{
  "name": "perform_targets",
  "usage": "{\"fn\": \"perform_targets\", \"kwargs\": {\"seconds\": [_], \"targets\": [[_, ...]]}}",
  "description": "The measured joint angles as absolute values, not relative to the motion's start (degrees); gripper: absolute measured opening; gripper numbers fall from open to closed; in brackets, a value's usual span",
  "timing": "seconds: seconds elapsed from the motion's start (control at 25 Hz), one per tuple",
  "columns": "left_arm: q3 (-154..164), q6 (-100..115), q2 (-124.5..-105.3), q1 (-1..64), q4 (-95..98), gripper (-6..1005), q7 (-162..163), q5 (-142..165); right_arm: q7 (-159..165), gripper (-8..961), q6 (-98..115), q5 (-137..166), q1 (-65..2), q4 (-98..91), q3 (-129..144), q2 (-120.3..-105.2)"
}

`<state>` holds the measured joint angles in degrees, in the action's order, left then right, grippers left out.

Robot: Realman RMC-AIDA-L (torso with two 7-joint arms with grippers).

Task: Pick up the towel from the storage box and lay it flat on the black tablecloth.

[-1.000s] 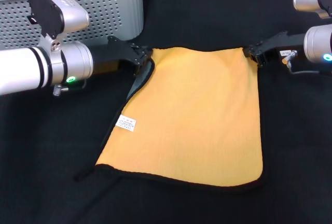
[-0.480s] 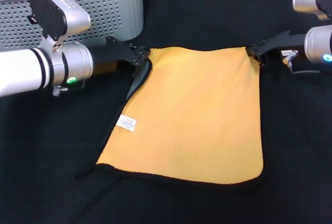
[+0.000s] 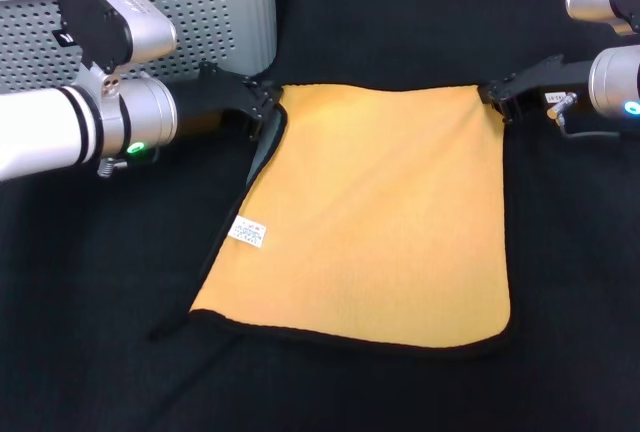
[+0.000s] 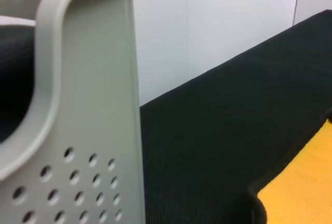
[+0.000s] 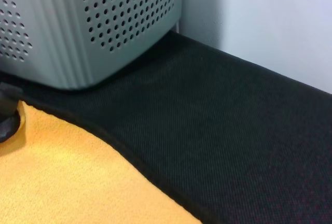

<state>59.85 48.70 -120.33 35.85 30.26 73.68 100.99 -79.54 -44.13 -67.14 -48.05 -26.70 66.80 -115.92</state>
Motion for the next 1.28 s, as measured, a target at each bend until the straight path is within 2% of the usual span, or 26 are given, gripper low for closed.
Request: {"fn": "perform_targets", "kwargs": {"seconds": [0.36, 0.48, 0.56, 0.8, 0.92, 1.0, 1.08, 1.28], "targets": [[59.92, 46.20, -120.32, 36.20, 30.23, 84, 73.31, 100.92, -78.97, 109, -45.09, -67.39, -48.93, -26.17, 66.39, -115.73], [59.83, 44.88, -120.32, 35.54, 30.62, 91, 73.42, 100.84, -79.10, 110, -44.13, -67.41, -47.42, -28.07, 66.28, -115.89], [59.80, 44.51, -120.32, 33.79, 32.56, 144, 73.26, 100.56, -79.21, 111, -44.04, -67.41, -45.58, -30.59, 66.56, -116.00], [59.86, 47.25, -120.18, 22.84, 44.60, 301, 74.87, 96.47, -77.02, 233, -48.34, -68.15, -34.82, -47.36, 67.86, -115.98], [59.53, 57.57, -118.37, 18.28, 47.19, 438, 76.01, 90.82, -79.57, 294, -55.61, -71.58, -29.77, -56.19, 70.93, -115.97], [59.36, 65.49, -116.86, 17.34, 46.90, 529, 77.02, 89.81, -80.22, 335, -61.92, -73.34, -29.27, -58.85, 73.16, -115.74], [59.19, 70.83, -116.38, 16.70, 46.66, 608, 78.90, 90.01, -80.42, 569, -69.01, -73.92, -30.11, -59.63, 73.38, -115.70], [58.83, 84.31, -116.30, 13.60, 46.60, 788, 80.88, 90.43, -82.20, 768, -84.43, -76.14, -30.37, -62.98, 73.23, -115.88]]}}
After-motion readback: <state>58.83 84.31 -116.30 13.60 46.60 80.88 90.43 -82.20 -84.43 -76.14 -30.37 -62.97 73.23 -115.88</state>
